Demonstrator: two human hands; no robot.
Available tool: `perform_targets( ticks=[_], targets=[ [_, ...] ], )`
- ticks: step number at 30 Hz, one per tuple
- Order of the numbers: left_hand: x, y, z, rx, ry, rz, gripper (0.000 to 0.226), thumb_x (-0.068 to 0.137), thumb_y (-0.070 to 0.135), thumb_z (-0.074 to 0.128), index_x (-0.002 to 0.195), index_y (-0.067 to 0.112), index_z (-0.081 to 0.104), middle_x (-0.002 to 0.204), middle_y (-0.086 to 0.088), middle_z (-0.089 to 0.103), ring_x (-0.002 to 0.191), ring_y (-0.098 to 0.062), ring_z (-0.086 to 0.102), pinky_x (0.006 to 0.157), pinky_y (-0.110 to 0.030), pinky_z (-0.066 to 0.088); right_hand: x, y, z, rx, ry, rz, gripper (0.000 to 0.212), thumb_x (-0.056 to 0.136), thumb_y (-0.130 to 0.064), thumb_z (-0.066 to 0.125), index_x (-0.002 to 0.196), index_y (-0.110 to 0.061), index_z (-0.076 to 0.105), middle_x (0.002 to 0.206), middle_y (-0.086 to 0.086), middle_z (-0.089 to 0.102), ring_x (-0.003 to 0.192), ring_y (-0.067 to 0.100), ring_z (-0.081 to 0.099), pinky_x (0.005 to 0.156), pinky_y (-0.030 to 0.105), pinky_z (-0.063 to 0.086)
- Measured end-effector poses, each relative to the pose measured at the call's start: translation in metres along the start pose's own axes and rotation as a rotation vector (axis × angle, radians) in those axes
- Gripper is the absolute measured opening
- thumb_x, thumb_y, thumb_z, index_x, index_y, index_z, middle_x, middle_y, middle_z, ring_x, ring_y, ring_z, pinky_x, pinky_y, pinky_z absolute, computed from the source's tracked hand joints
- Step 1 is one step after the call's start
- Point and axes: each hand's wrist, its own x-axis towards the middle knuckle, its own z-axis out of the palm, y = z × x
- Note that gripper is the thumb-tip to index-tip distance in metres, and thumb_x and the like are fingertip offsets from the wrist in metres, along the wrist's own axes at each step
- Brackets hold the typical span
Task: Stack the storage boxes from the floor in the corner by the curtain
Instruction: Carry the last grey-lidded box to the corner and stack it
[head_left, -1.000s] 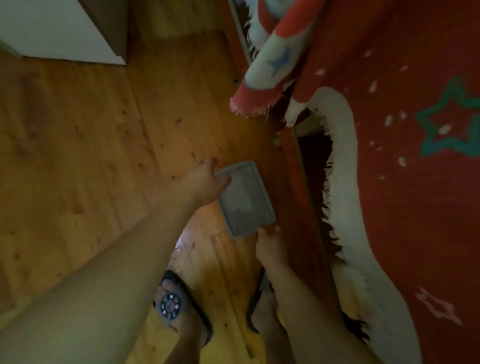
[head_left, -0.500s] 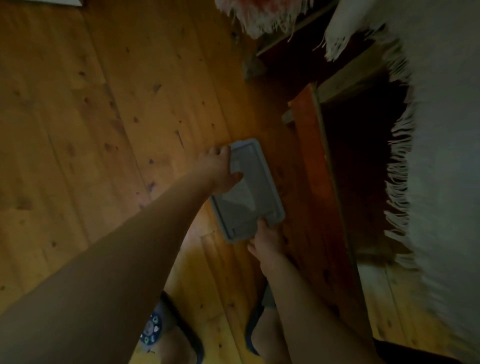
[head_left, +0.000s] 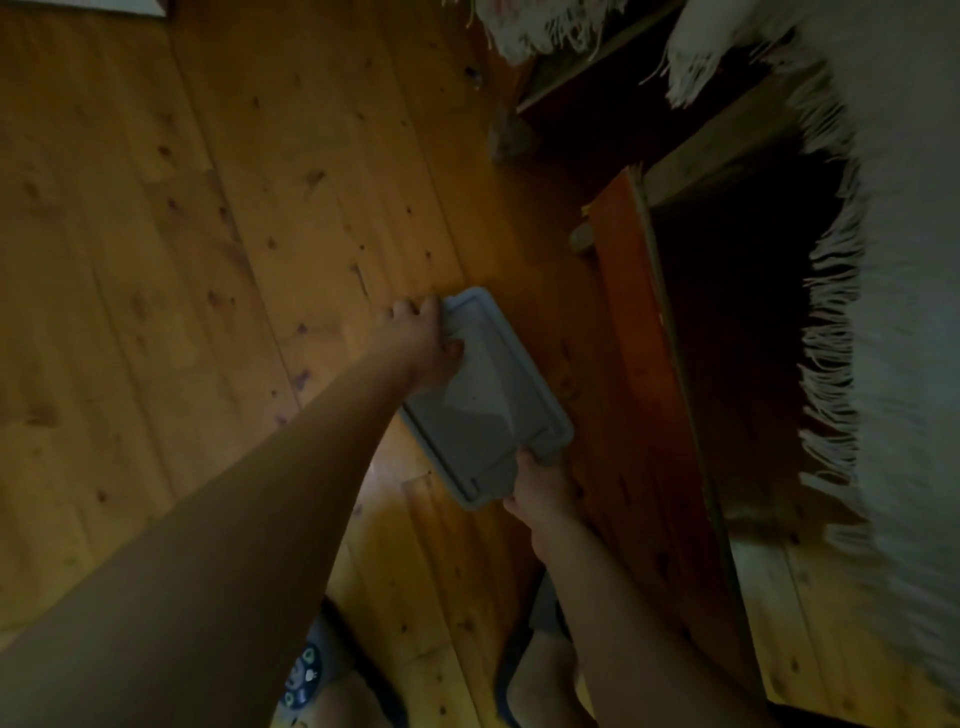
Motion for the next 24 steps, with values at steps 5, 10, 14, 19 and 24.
perform_targets(
  ticks=[5,10,14,19,24],
  targets=[
    [-0.026,-0.034,-0.005,-0.036,0.078,-0.146,0.058,0.095,0.043,0.051,0.140,0.010,0.036,0.135,-0.025,0.040,0.118,-0.045,0.046,0.095,-0.044,0.038,-0.017,-0.021,0.000,-0.182,-0.024,-0.207,0.055,0.103,-0.035,0.048,0.153,-0.032,0.026,0.139,0.000,0.053,0.120,0.025,0.055,0.104,0.047,0.045],
    [-0.073,-0.069,-0.026,-0.159,0.147,-0.262,0.055,0.093,0.040,0.054,0.133,0.004,0.040,0.131,-0.023,0.045,0.116,-0.044,0.048,0.093,-0.045,0.040,-0.061,-0.056,0.010,-0.337,-0.055,-0.362,0.055,0.103,-0.033,0.047,0.154,-0.030,0.027,0.139,0.001,0.054,0.121,0.026,0.055,0.100,0.043,0.047],
    [-0.111,-0.083,-0.043,-0.290,0.240,-0.317,0.052,0.092,0.042,0.056,0.122,0.000,0.044,0.123,-0.026,0.052,0.109,-0.045,0.053,0.085,-0.044,0.043,-0.097,-0.088,0.009,-0.413,-0.065,-0.495,0.054,0.103,-0.029,0.047,0.153,-0.035,0.029,0.144,-0.003,0.052,0.129,0.024,0.051,0.105,0.045,0.044],
    [-0.175,-0.090,-0.082,-0.410,0.356,-0.385,0.049,0.091,0.052,0.051,0.112,0.008,0.046,0.116,-0.019,0.056,0.100,-0.039,0.057,0.072,-0.040,0.043,-0.157,-0.126,0.013,-0.618,0.003,-0.617,0.060,0.101,-0.039,0.048,0.155,-0.038,0.021,0.147,-0.001,0.048,0.130,0.026,0.049,0.103,0.044,0.044],
    [-0.234,-0.084,-0.136,-0.457,0.545,-0.388,0.058,0.089,0.056,0.048,0.126,0.011,0.044,0.121,-0.010,0.053,0.104,-0.032,0.056,0.072,-0.036,0.042,-0.224,-0.159,0.015,-0.698,0.103,-0.813,0.063,0.100,-0.042,0.047,0.156,-0.030,0.022,0.142,0.005,0.046,0.127,0.026,0.048,0.100,0.040,0.042]
  ],
)
